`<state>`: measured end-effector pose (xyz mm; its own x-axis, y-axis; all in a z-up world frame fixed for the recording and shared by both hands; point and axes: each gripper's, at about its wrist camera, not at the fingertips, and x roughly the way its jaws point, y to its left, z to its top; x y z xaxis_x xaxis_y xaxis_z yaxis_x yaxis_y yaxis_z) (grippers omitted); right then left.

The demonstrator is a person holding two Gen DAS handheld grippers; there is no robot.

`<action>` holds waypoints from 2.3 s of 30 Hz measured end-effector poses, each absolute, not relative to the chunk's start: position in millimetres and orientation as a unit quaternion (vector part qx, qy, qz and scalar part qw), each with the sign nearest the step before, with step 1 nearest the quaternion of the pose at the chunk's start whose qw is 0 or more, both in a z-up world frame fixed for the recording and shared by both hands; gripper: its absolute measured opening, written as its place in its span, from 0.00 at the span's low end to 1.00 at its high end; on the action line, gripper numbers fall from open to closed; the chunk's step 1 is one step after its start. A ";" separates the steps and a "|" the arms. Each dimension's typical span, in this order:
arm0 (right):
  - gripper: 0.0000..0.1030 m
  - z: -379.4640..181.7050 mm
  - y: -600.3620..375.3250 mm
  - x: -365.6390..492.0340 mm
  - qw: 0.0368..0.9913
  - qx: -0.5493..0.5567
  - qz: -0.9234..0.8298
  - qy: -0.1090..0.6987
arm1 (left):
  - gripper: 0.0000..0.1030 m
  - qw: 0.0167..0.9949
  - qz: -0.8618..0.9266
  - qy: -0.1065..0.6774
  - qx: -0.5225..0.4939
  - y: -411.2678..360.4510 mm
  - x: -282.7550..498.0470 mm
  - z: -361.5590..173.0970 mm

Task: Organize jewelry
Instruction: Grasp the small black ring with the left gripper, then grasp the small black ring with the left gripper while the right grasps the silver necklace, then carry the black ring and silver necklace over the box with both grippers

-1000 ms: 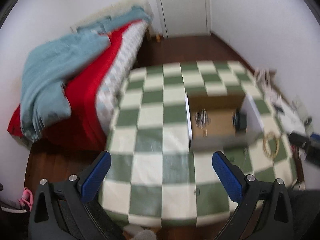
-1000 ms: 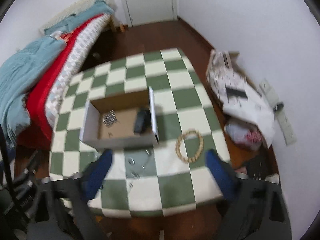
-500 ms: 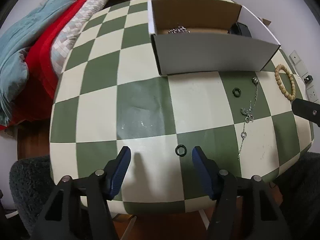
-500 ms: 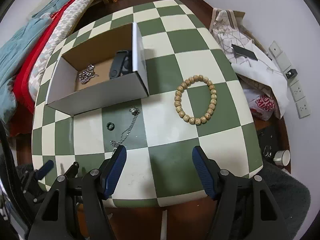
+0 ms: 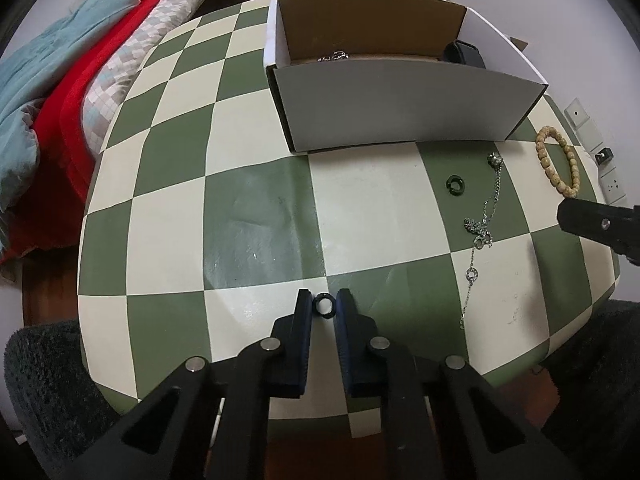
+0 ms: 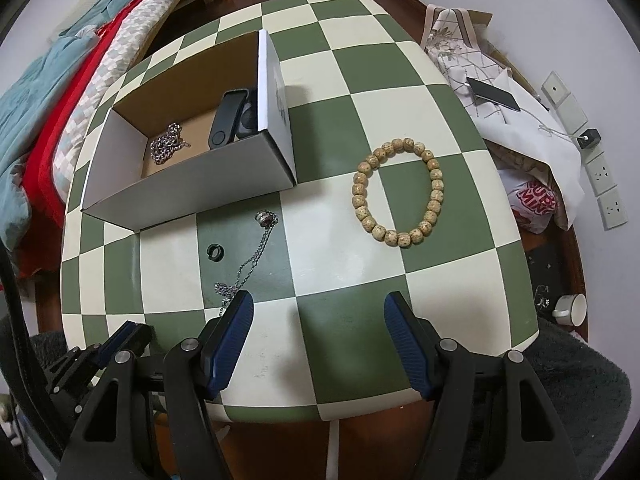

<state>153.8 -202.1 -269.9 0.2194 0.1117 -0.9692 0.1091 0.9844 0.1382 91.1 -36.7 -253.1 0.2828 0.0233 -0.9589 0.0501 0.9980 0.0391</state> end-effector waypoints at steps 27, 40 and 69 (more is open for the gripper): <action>0.07 -287.6 -144.2 147.3 0.797 0.030 0.034 0.602 | 0.09 0.820 0.033 0.572 0.003 0.7 100.4 -228.8; 0.07 -199.7 -203.7 137.1 0.849 0.096 0.037 0.517 | 0.09 0.858 0.006 0.513 -0.007 -17.5 122.3 -161.7; 0.07 -146.3 -151.2 265.6 0.857 0.101 0.132 0.488 | 0.10 0.862 -0.018 0.503 -0.051 -7.5 232.0 -132.7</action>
<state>265.6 -151.2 -146.3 0.4886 0.3254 -0.8096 -0.1281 0.9446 0.3023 232.0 -7.5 -132.7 0.4927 -0.0818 -0.8664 -0.0213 0.9941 -0.1060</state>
